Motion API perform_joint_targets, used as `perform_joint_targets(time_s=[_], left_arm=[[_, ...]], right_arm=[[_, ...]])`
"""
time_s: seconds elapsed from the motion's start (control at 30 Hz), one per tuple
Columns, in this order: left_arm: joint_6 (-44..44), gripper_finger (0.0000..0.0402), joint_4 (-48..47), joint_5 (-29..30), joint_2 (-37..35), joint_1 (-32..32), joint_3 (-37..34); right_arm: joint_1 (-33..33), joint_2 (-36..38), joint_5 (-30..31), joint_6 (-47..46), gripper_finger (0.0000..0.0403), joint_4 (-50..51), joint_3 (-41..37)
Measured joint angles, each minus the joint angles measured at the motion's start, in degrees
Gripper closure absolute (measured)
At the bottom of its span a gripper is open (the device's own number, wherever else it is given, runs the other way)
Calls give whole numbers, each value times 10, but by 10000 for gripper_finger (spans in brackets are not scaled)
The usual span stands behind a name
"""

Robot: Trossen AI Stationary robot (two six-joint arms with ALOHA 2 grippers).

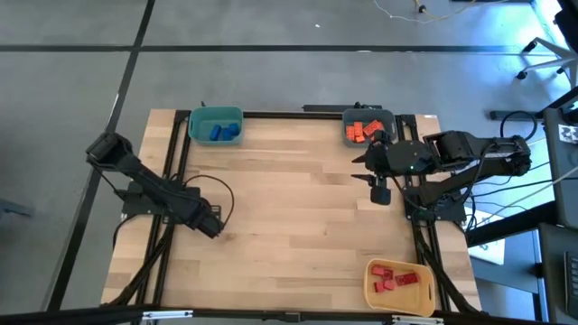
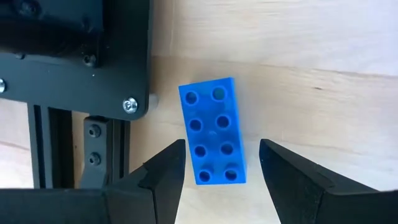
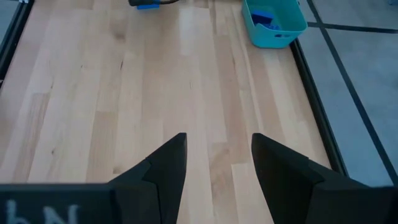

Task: Sort & place blocks by color
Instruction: Put the blue game piece into the blue bin

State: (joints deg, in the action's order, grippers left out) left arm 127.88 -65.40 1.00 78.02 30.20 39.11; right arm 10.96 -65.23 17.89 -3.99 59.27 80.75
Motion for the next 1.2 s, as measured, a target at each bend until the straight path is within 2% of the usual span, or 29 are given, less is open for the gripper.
perform_joint_targets(time_s=[0.4,0.53,0.77,0.93,1.2], left_arm=[[21,203,5,-5,51,-1,0],[27,203,12,-24,69,-1,-1],[41,204,91,-23,85,-1,-30],[35,204,78,-2,89,0,-22],[-10,203,78,-3,88,0,-22]], right_arm=[[0,0,0,0,221,-3,0],[0,0,0,10,221,-3,0],[0,0,0,18,221,-12,0],[0,0,0,21,221,-19,0],[0,0,0,30,221,-34,0]])
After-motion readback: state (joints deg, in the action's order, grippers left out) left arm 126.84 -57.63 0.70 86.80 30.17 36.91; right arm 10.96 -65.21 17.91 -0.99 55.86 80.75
